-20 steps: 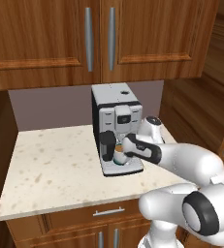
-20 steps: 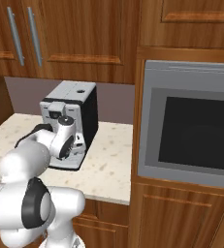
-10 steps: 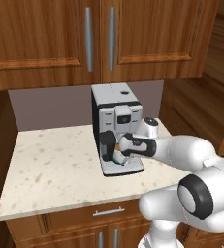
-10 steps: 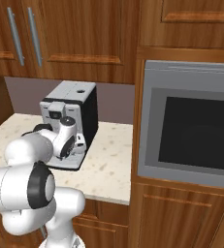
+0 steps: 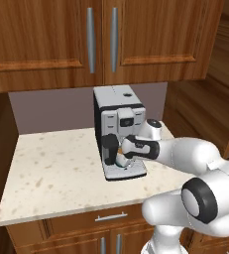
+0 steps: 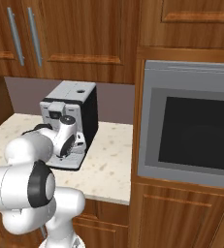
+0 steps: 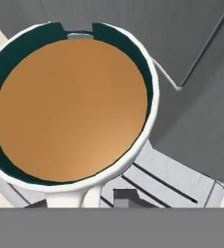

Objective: Pick up the brewed coffee from the coffee machine and place it next to the breakfast plate on the dining counter.

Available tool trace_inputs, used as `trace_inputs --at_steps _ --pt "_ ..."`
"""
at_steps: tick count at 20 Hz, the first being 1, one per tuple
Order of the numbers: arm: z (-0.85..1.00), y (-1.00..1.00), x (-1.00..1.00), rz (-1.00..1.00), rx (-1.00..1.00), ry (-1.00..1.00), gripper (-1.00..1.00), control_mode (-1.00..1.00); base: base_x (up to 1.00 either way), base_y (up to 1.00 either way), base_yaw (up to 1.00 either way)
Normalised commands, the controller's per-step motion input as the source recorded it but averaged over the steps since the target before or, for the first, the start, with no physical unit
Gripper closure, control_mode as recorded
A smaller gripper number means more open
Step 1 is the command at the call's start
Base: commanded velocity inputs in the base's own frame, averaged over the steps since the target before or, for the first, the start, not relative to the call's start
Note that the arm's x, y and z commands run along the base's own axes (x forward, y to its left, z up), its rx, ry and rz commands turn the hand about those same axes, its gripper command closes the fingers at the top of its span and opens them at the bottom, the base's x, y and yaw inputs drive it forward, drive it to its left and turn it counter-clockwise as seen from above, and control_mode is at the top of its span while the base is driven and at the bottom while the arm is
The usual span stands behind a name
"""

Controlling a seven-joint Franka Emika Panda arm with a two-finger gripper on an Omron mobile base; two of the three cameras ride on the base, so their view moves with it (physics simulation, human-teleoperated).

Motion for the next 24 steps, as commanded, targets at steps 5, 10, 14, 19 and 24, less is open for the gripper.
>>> trace_inputs --at_steps 5,10,14,19,24 --pt "0.00 -0.09 -0.50 0.00 0.00 -0.08 1.00 -1.00 0.00 0.00 0.00" --pt "0.12 -0.20 -0.70 0.00 0.00 -0.07 1.00 -1.00 0.00 0.00 0.00" --pt "0.42 -0.22 -0.73 0.00 0.00 -0.01 1.00 -1.00 0.00 0.00 0.00" --pt "0.86 -0.05 -0.67 0.00 0.00 -0.01 1.00 -1.00 0.00 0.00 0.00" --pt "0.92 -0.13 -0.44 0.00 0.00 -0.15 1.00 -1.00 0.00 0.00 0.00"
